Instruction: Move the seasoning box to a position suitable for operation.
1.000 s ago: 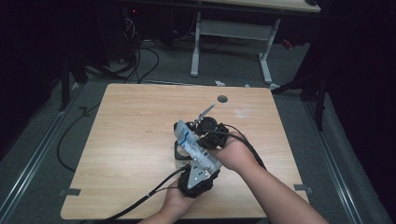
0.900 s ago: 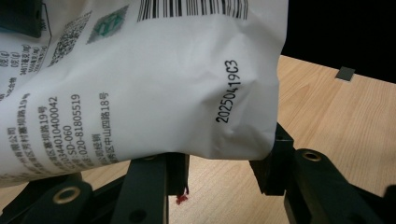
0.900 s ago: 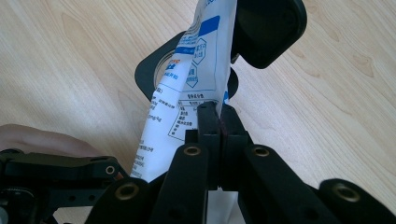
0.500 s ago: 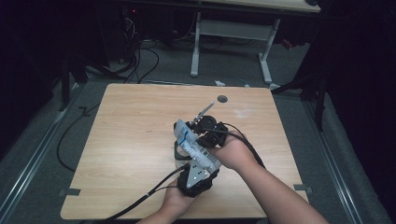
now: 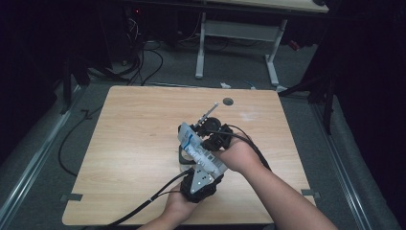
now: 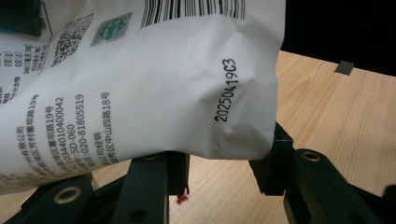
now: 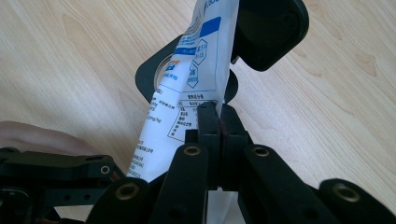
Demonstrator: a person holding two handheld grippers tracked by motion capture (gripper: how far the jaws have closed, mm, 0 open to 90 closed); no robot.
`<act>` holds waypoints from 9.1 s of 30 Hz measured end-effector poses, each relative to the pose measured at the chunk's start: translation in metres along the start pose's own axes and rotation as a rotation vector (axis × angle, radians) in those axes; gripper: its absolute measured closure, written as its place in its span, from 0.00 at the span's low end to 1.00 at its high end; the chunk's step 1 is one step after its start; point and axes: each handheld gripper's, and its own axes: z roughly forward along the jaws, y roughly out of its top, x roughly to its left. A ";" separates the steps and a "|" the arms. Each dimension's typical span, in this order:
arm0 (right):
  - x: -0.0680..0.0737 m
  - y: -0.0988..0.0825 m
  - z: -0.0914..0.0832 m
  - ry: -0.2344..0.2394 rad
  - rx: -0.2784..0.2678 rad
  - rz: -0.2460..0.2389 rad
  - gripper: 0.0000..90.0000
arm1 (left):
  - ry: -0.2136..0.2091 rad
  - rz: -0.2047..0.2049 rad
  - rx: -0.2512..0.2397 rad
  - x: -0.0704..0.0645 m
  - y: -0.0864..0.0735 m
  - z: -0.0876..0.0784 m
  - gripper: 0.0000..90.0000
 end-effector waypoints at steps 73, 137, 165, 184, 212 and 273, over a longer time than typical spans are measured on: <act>-0.003 -0.002 -0.004 -0.020 0.023 0.006 1.00 | -0.053 0.039 -0.017 0.001 0.001 -0.002 0.69; 0.000 0.011 -0.005 -0.045 0.023 -0.014 1.00 | -0.055 0.003 -0.056 0.007 0.005 -0.002 0.69; 0.000 0.012 -0.005 -0.042 0.022 -0.014 1.00 | -0.058 -0.001 -0.065 0.007 0.006 -0.002 0.69; -0.003 0.004 -0.008 -0.043 0.005 0.004 1.00 | -0.067 0.024 -0.059 0.005 0.005 0.001 0.69; 0.000 0.013 -0.006 -0.059 0.018 -0.013 1.00 | -0.064 0.005 -0.075 0.009 0.009 0.000 0.69; -0.002 0.014 -0.009 -0.072 0.012 -0.002 1.00 | -0.072 0.009 -0.085 0.010 0.014 0.001 0.69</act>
